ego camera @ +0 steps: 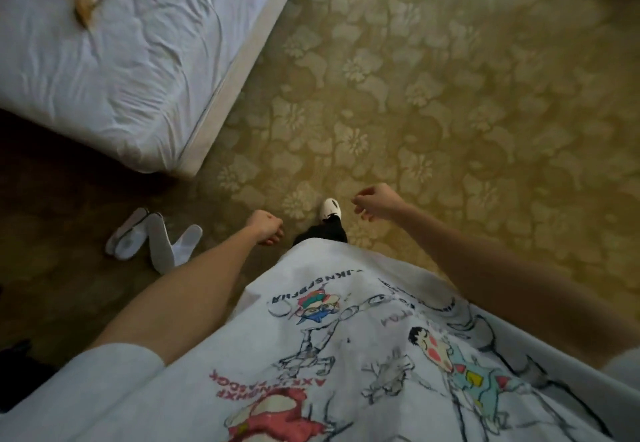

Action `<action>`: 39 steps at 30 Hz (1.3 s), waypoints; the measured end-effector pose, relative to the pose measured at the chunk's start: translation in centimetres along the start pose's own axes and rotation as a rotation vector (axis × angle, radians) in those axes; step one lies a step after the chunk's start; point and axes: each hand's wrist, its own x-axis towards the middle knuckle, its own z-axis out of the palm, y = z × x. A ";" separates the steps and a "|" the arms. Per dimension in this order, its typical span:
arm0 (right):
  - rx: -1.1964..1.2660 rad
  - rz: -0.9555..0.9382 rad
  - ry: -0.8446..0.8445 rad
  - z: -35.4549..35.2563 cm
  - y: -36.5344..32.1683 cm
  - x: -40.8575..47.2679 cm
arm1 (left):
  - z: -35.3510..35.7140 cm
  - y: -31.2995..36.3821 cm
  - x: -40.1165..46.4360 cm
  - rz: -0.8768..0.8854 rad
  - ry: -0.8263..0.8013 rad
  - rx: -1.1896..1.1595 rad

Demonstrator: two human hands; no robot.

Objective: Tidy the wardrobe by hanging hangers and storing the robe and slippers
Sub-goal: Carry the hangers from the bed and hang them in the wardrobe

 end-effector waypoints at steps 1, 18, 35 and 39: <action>-0.006 0.002 0.005 -1.9 -1.7 1.0 | -0.6 2.1 0.8 -0.004 -0.006 0.001; 0.236 0.357 0.185 -32.0 -5.3 18.4 | -4.5 48.1 14.7 0.329 -0.185 0.116; 0.062 -0.032 0.009 -56.8 -37.0 43.3 | -16.8 76.8 28.9 0.158 -0.012 -0.043; -0.074 -0.100 -0.085 -60.0 -45.1 50.7 | -19.6 79.4 34.6 0.051 0.032 -0.112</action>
